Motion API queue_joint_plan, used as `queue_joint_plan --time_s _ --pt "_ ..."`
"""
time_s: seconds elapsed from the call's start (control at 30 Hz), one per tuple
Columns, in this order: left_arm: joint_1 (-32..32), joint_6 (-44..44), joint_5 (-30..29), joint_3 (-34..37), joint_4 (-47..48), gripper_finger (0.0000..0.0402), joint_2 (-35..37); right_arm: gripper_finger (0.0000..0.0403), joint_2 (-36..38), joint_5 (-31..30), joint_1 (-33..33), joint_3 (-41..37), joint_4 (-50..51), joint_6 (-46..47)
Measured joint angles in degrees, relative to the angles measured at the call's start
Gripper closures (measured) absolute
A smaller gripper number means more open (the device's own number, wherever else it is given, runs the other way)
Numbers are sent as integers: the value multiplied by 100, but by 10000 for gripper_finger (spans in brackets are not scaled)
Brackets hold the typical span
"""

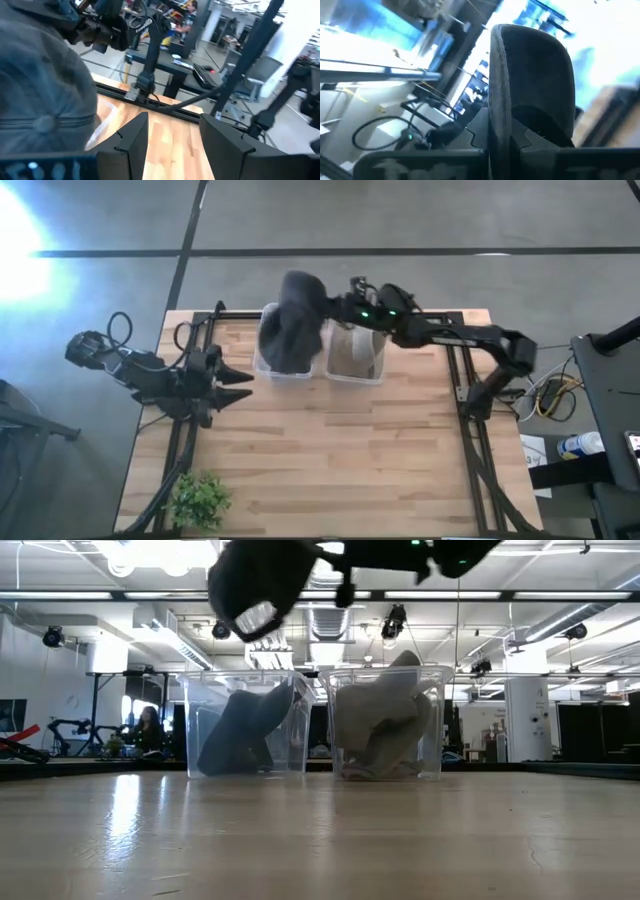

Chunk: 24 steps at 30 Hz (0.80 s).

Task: Pick & Place hat
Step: Put the dark green cap into the left transparent bin

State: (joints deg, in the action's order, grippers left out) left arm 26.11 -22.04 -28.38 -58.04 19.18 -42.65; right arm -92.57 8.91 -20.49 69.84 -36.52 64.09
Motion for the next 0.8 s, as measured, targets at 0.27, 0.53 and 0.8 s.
queue_joint_plan --time_s 0.27,0.53,0.8 --pt "0 -126 -82 7 118 229 -7 390 -1428 -1434 3 1737 1417 -853" --pt "0 -689 -125 22 698 229 -49 390 -2004 -2394 73 1886 2163 -121" --pt "0 -858 -138 24 913 229 -50 390 -2037 -2911 564 1843 3138 -2153"
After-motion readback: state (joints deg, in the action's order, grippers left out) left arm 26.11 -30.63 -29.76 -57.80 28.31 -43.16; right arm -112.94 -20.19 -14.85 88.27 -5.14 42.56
